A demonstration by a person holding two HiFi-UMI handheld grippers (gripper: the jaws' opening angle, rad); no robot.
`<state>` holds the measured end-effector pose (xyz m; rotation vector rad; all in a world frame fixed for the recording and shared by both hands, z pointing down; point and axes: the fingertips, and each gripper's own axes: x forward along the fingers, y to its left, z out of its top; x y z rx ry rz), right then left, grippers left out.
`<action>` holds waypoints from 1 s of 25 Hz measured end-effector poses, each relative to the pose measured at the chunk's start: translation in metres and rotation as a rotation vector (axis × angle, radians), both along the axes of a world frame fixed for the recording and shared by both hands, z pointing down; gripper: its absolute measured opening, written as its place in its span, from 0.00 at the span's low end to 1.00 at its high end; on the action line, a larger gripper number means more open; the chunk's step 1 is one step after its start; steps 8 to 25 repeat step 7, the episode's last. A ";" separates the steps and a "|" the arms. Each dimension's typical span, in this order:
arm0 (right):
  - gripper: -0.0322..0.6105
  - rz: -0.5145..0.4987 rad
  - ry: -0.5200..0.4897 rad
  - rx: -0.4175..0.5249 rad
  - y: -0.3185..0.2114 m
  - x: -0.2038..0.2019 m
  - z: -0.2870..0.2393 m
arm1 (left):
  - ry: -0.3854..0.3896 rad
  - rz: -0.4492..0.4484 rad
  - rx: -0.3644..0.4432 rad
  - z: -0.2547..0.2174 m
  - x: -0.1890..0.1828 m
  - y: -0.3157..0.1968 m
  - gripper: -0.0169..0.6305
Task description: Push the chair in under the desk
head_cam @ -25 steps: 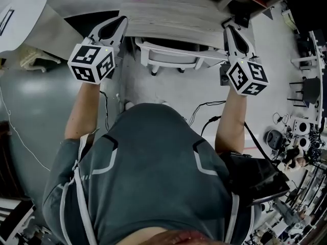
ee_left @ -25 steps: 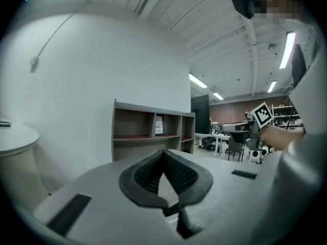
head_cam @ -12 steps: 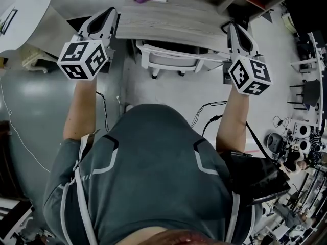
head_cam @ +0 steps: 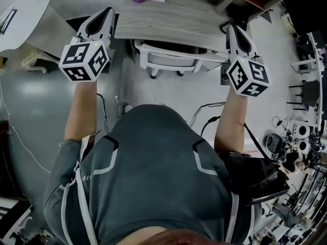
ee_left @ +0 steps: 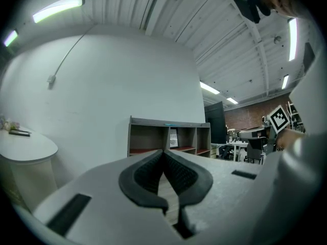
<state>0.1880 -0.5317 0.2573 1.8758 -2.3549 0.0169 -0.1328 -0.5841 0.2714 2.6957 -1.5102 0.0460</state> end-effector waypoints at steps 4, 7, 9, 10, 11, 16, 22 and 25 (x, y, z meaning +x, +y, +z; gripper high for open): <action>0.09 0.006 0.002 -0.007 -0.001 -0.001 0.006 | 0.006 0.000 -0.009 0.005 -0.001 -0.001 0.04; 0.09 0.014 0.001 -0.005 -0.002 -0.002 0.008 | -0.001 -0.002 -0.018 0.011 -0.003 -0.003 0.04; 0.09 0.014 0.001 -0.005 -0.002 -0.002 0.008 | -0.001 -0.002 -0.018 0.011 -0.003 -0.003 0.04; 0.09 0.014 0.001 -0.005 -0.002 -0.002 0.008 | -0.001 -0.002 -0.018 0.011 -0.003 -0.003 0.04; 0.09 0.014 0.001 -0.005 -0.002 -0.002 0.008 | -0.001 -0.002 -0.018 0.011 -0.003 -0.003 0.04; 0.09 0.014 0.001 -0.005 -0.002 -0.002 0.008 | -0.001 -0.002 -0.018 0.011 -0.003 -0.003 0.04; 0.09 0.014 0.001 -0.005 -0.002 -0.002 0.008 | -0.001 -0.002 -0.018 0.011 -0.003 -0.003 0.04; 0.09 0.014 0.001 -0.005 -0.002 -0.002 0.008 | -0.001 -0.002 -0.018 0.011 -0.003 -0.003 0.04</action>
